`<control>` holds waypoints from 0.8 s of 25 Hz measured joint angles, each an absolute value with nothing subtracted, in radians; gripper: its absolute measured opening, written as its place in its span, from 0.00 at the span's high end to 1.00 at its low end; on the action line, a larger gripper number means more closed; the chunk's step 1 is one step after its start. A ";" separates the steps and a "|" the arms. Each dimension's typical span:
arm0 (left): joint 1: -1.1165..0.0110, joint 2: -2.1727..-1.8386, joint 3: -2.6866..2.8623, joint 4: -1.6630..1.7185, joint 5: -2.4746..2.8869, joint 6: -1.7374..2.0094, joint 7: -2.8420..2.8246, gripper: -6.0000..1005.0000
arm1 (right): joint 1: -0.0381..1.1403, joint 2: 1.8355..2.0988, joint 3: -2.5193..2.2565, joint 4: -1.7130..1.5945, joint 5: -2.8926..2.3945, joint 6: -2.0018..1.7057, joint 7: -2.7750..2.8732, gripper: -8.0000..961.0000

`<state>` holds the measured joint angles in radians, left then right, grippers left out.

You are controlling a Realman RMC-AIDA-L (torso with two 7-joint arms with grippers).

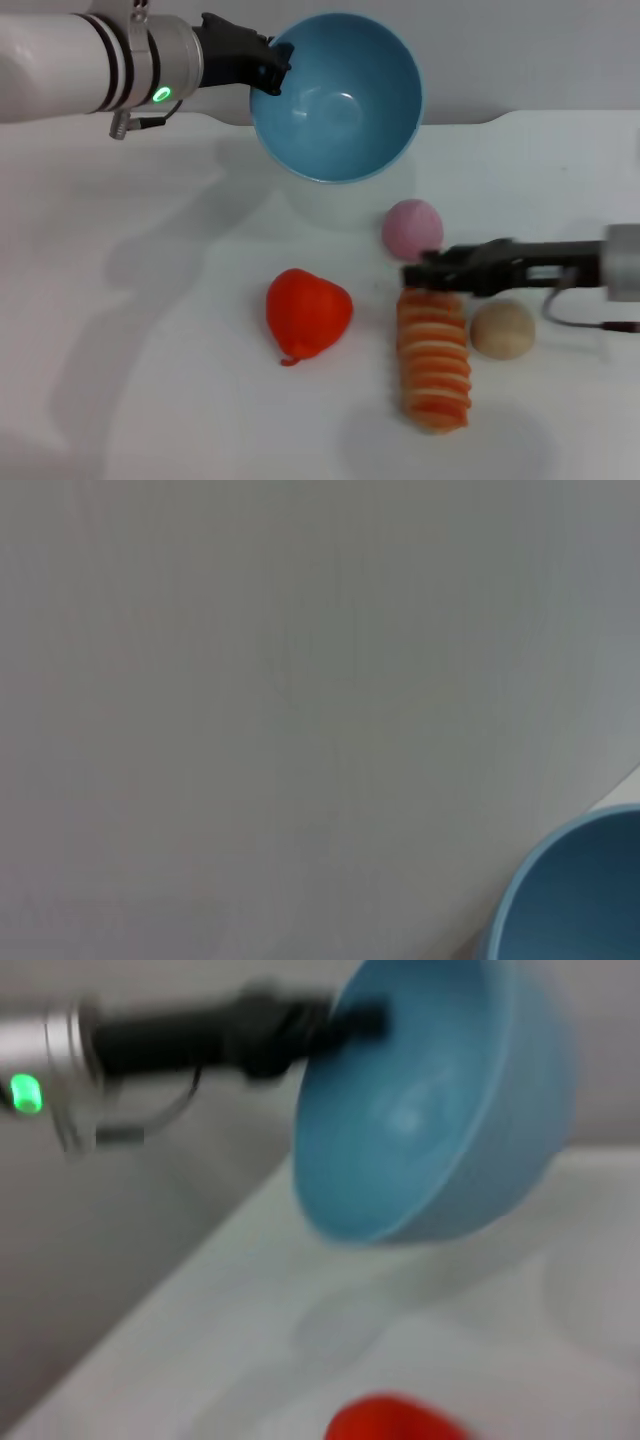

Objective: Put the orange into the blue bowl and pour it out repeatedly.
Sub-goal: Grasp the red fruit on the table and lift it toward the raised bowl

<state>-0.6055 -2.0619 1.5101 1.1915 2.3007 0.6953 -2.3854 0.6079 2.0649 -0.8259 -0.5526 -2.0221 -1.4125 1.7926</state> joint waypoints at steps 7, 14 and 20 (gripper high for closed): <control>-0.597 -2.065 1.539 1.193 2.306 0.679 -2.387 0.99 | 0.780 2.079 -0.964 -0.394 -2.053 -1.253 1.802 0.44; -0.593 -2.064 1.568 1.192 2.305 0.665 -2.387 0.99 | 0.826 2.090 -1.080 -0.318 -1.941 -1.181 1.752 0.44; -0.591 -2.065 1.601 1.188 2.304 0.641 -2.387 0.99 | 0.828 2.092 -1.194 -0.244 -1.761 -1.112 1.640 0.45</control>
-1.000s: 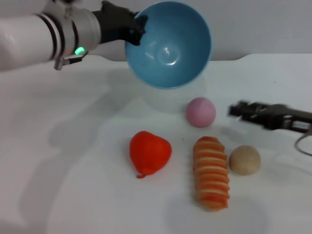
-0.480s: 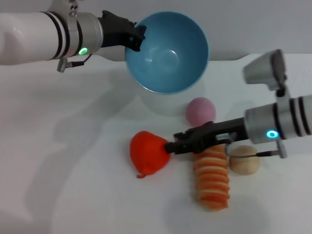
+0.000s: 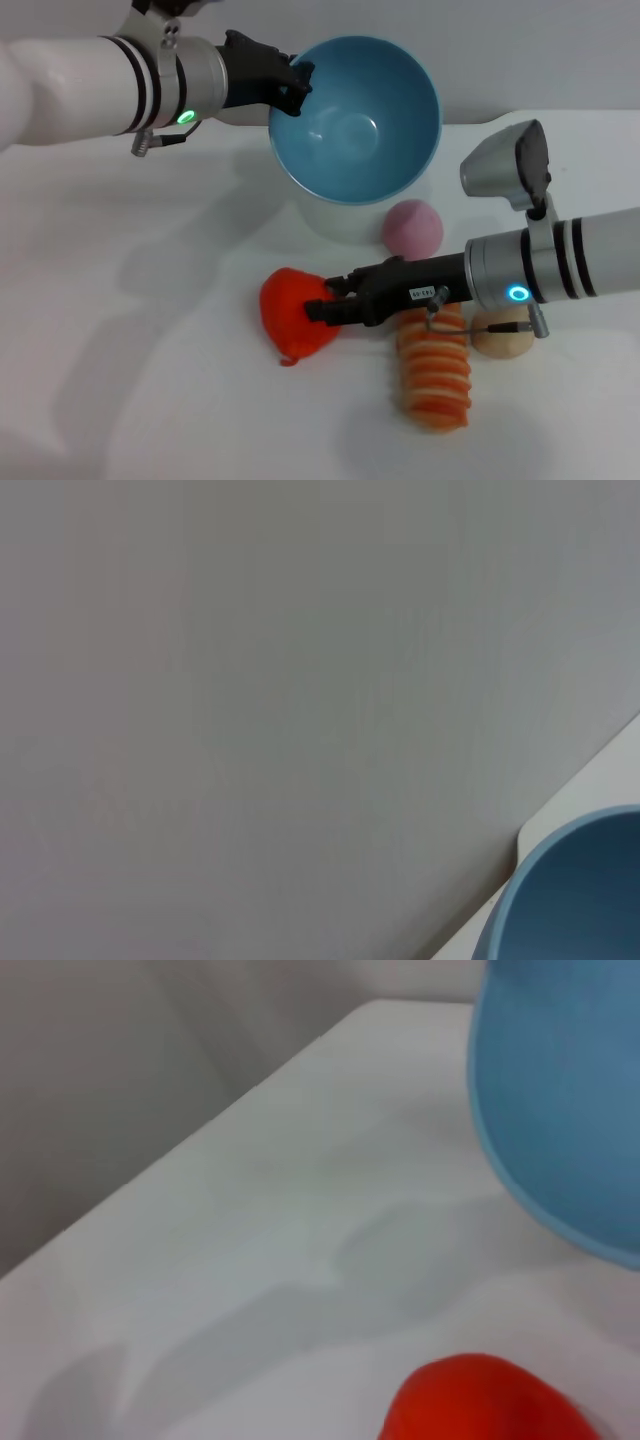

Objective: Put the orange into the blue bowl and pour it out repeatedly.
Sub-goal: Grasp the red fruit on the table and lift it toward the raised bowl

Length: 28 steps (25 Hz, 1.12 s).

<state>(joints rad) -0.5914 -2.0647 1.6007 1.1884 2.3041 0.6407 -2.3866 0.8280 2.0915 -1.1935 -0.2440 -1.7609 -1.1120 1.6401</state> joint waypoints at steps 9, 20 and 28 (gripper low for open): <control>-0.586 -2.065 1.602 1.187 2.304 0.637 -2.387 0.99 | 0.815 2.091 -1.249 -0.248 -1.753 -1.068 1.639 0.47; -0.581 -2.063 1.601 1.187 2.304 0.637 -2.385 0.99 | 0.812 2.091 -1.250 -0.255 -1.750 -1.075 1.613 0.72; -0.580 -2.063 1.601 1.186 2.304 0.631 -2.383 0.99 | 0.771 2.088 -1.250 -0.269 -1.639 -1.153 1.484 0.92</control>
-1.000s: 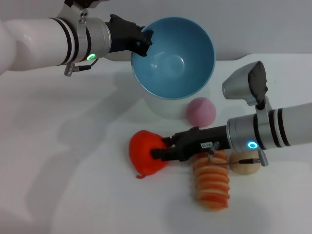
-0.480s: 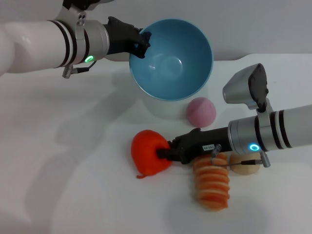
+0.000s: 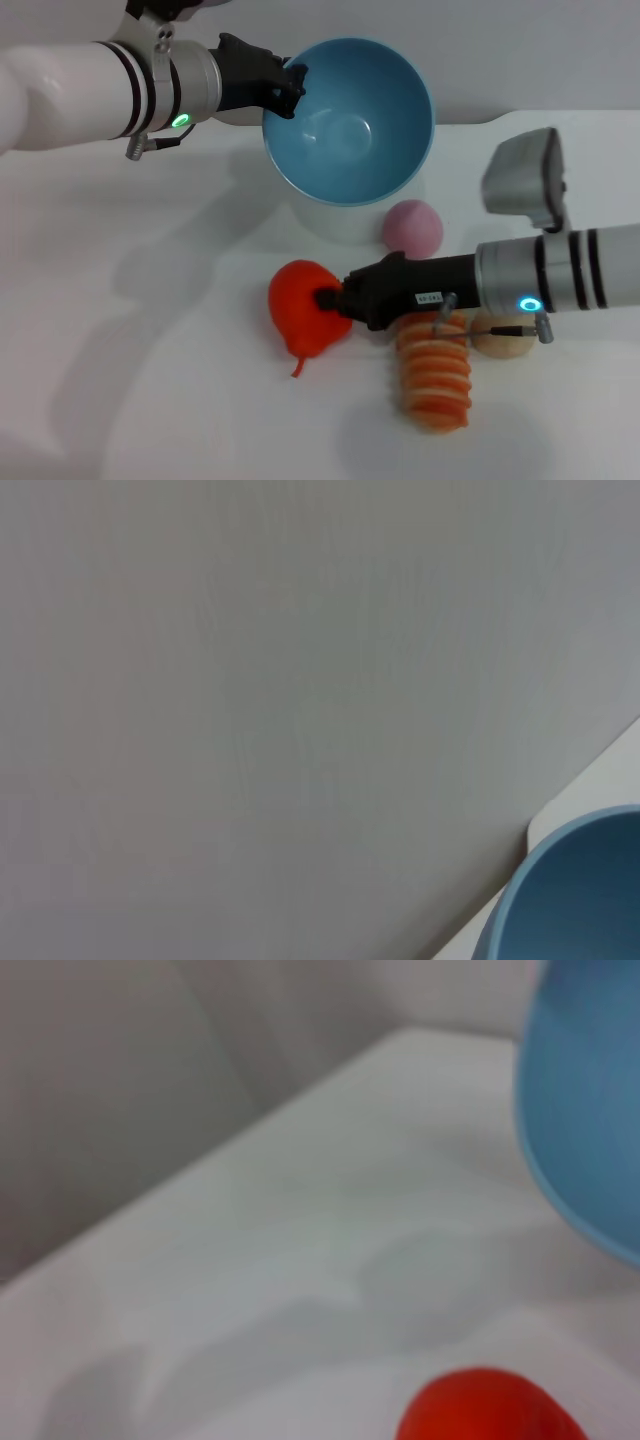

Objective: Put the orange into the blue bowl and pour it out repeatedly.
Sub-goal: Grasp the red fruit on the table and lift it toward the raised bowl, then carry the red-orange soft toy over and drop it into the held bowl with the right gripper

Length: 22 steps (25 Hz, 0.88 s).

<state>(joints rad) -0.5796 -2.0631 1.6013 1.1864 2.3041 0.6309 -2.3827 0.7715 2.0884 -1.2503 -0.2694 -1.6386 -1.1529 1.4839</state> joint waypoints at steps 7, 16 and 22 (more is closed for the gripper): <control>-0.588 -2.060 1.588 1.173 2.373 0.690 -2.403 0.98 | 0.619 2.071 -1.203 -0.510 -1.566 -1.423 1.474 0.96; -0.644 -2.064 1.580 1.248 2.580 1.055 -2.561 0.96 | 0.488 2.067 -1.023 -0.775 -1.550 -1.616 1.561 0.96; -0.635 -2.066 1.590 1.309 2.575 1.158 -2.607 0.95 | 0.482 2.066 -0.994 -0.730 -1.591 -1.585 1.552 0.91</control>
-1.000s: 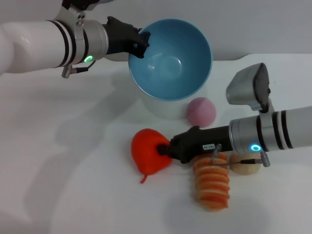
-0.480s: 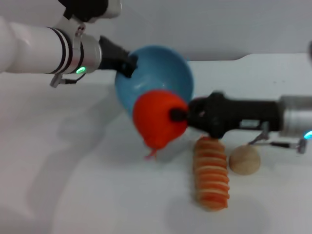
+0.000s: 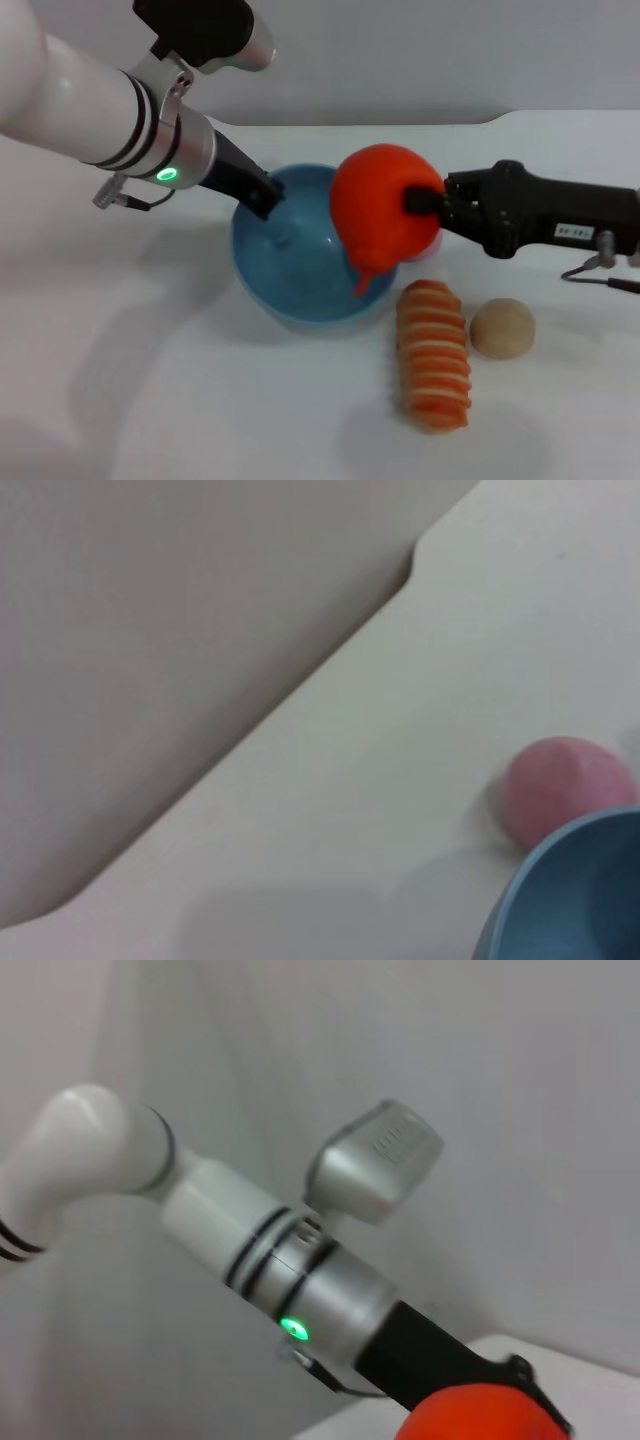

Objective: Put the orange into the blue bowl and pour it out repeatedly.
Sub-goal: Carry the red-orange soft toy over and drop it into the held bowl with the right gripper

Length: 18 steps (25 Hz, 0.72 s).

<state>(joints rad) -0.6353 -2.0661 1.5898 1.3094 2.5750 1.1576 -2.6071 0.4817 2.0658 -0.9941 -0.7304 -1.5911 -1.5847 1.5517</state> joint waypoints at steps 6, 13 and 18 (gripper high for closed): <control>-0.644 -2.068 1.646 1.317 2.560 1.177 -2.619 0.94 | 0.528 2.066 -0.998 -0.619 -1.615 -1.513 1.557 0.86; -0.641 -2.069 1.657 1.308 2.560 1.167 -2.633 0.93 | 0.542 2.066 -1.003 -0.598 -1.618 -1.506 1.554 0.79; -0.635 -2.069 1.664 1.308 2.555 1.157 -2.633 0.92 | 0.523 2.066 -0.985 -0.600 -1.607 -1.512 1.555 0.69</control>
<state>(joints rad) -0.6347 -2.0692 1.6643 1.3079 2.5548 1.1574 -2.6330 0.5227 2.0663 -0.9855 -0.5999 -1.6066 -1.5125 1.5551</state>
